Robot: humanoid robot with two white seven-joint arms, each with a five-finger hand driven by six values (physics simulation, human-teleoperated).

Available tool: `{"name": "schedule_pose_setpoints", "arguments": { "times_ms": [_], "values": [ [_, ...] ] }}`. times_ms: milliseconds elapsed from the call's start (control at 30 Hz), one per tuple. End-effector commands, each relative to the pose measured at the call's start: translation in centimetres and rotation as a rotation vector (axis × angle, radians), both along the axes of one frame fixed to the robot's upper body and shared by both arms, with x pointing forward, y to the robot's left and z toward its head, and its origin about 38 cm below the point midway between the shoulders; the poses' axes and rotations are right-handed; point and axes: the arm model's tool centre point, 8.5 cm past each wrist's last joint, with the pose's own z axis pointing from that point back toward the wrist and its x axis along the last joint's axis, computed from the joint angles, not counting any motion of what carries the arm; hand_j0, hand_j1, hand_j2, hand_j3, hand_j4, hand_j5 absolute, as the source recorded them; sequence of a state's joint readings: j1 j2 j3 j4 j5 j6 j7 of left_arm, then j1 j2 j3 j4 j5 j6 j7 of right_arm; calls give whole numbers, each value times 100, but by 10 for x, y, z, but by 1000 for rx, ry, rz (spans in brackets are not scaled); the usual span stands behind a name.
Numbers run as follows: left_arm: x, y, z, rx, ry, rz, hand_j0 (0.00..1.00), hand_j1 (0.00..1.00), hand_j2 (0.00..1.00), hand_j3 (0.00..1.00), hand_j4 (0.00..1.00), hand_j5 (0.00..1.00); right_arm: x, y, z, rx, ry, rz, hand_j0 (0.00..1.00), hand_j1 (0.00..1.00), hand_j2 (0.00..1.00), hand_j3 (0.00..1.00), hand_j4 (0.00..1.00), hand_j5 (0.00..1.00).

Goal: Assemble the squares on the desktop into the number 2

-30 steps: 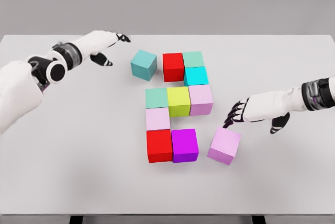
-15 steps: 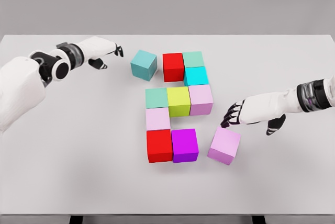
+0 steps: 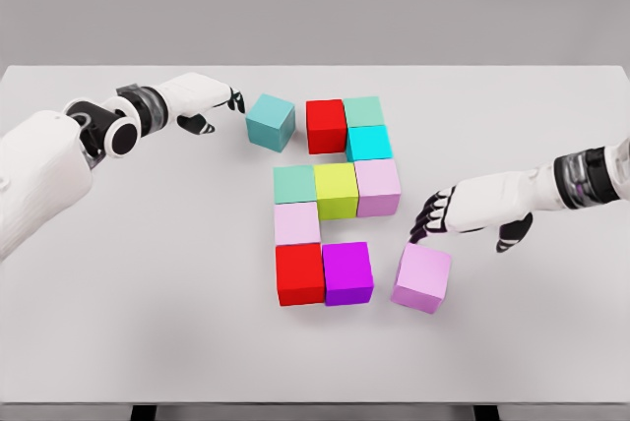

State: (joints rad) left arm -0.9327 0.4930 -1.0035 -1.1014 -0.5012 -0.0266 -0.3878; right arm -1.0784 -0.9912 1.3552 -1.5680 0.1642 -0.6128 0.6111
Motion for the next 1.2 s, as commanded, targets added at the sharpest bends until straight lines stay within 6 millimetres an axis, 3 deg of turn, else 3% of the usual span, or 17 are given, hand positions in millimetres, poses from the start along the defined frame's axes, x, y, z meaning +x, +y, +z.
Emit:
{"name": "schedule_pose_setpoints", "arguments": {
  "times_ms": [0, 133, 233, 300, 367, 433, 533, 567, 633, 667, 700, 833, 1167],
  "values": [
    [0, 0, 0, 2, -1, 1, 69, 69, 69, 69, 69, 69, 3, -3, 0, -1, 0, -16, 91, 91, 91, 91, 91, 91],
    [4, 2, -4, 32, -7, 18, 69, 69, 69, 69, 69, 69, 12, -14, 14, 16, -40, -58, 58, 58, 58, 58, 58, 58],
    [6, 4, -7, 34, -1, 29, 69, 69, 69, 69, 69, 69, 8, -26, 11, 8, -32, -86, 31, 31, 31, 31, 31, 31],
    [6, -1, -8, 29, 1, 23, 69, 69, 69, 69, 69, 69, 10, -32, 10, 21, -33, -112, 27, 27, 27, 27, 27, 27],
    [5, -3, -8, 26, 2, 16, 69, 69, 69, 69, 69, 69, 10, -55, 21, 12, -48, -168, 24, 24, 24, 24, 24, 24],
    [5, -3, -8, 25, 2, 12, 69, 69, 69, 69, 69, 69, 11, -66, 32, -3, -68, -186, 24, 24, 24, 24, 24, 24],
    [3, -4, -8, 25, 6, -14, 69, 69, 69, 69, 69, 69, 1, -91, 41, -30, -16, -241, 24, 24, 24, 24, 24, 24],
    [2, -4, -8, 22, 6, -18, 69, 69, 69, 69, 69, 69, -6, -96, 33, -31, 34, -256, 24, 24, 24, 24, 24, 24],
    [1, -8, -5, 15, 1, -33, 69, 69, 69, 69, 69, 69, -21, -92, 4, -52, 140, -237, 22, 22, 22, 22, 22, 22],
    [0, -9, -5, 13, 4, -45, 69, 69, 69, 69, 69, 69, -31, -83, -8, -43, 191, -216, 16, 16, 16, 16, 16, 16],
    [0, -10, -5, 12, 4, -54, 69, 69, 69, 69, 69, 69, -40, -78, -18, -39, 234, -199, 15, 15, 15, 15, 15, 15],
    [-2, -14, -3, 6, -1, -71, 69, 69, 69, 69, 69, 69, -46, -76, -25, -38, 257, -191, 10, 10, 10, 10, 10, 10],
    [-3, -14, -3, -4, 5, -74, 69, 69, 69, 69, 69, 69, -44, -44, -41, -16, 288, -115, 8, 8, 8, 8, 8, 8]
  ]
}}
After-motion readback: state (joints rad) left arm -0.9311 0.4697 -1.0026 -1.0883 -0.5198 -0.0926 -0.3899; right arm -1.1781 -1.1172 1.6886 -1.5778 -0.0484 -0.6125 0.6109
